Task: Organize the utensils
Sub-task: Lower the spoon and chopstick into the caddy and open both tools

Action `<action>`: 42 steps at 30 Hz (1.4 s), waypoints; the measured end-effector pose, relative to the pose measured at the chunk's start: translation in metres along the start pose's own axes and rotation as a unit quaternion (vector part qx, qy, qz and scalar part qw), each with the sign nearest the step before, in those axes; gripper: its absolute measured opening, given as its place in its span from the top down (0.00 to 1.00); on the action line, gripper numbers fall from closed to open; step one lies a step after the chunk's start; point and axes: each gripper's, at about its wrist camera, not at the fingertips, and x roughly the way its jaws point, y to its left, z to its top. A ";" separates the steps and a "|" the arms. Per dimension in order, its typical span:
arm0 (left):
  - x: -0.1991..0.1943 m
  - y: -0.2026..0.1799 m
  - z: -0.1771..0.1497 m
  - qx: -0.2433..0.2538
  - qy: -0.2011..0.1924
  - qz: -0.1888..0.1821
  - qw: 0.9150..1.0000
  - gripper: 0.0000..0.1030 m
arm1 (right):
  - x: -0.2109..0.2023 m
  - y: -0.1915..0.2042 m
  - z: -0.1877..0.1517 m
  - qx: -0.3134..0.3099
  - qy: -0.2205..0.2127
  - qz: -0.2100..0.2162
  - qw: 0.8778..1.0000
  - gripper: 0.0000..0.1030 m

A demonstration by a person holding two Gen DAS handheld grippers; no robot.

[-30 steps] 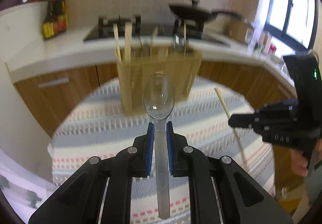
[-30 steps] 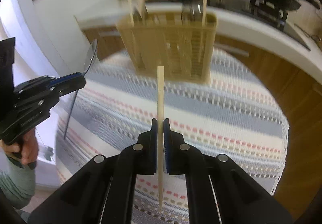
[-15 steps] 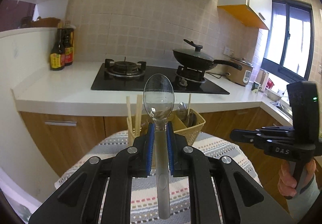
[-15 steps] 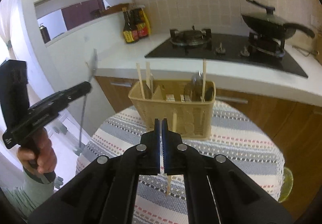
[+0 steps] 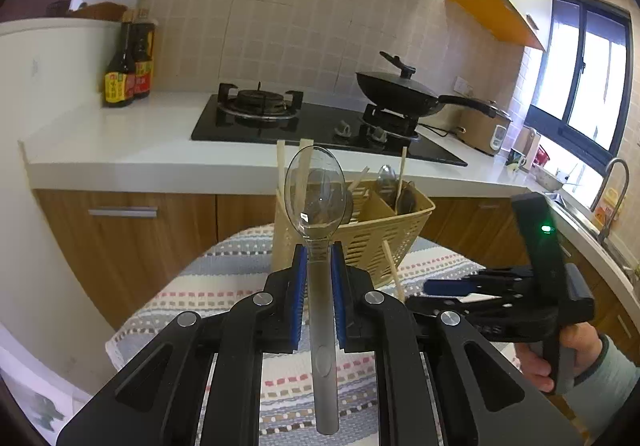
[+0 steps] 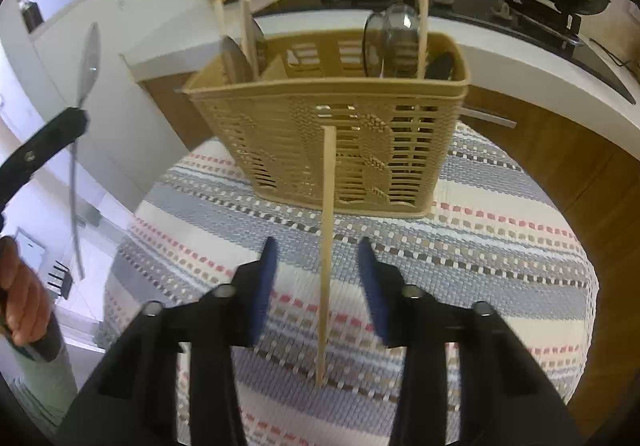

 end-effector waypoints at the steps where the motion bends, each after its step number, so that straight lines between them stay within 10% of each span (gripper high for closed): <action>1: 0.004 0.002 -0.002 -0.001 0.005 0.001 1.000 0.90 | 0.005 -0.001 0.002 -0.001 0.001 -0.004 1.000 0.71; 6: 0.013 0.006 -0.007 -0.002 0.016 0.004 1.000 0.90 | 0.027 -0.001 0.007 -0.005 0.019 -0.013 1.000 0.95; 14: 0.006 0.013 0.002 -0.009 -0.006 0.005 1.000 0.90 | -0.002 -0.004 -0.001 0.002 -0.012 -0.007 1.000 0.96; 30: 0.014 -0.007 0.075 0.002 -0.143 -0.023 0.989 0.90 | -0.129 -0.011 0.073 -0.021 -0.246 -0.003 0.969 0.96; 42: 0.060 -0.002 0.079 -0.007 -0.195 0.005 0.981 0.90 | -0.104 -0.043 0.108 0.003 -0.326 -0.042 0.944 0.96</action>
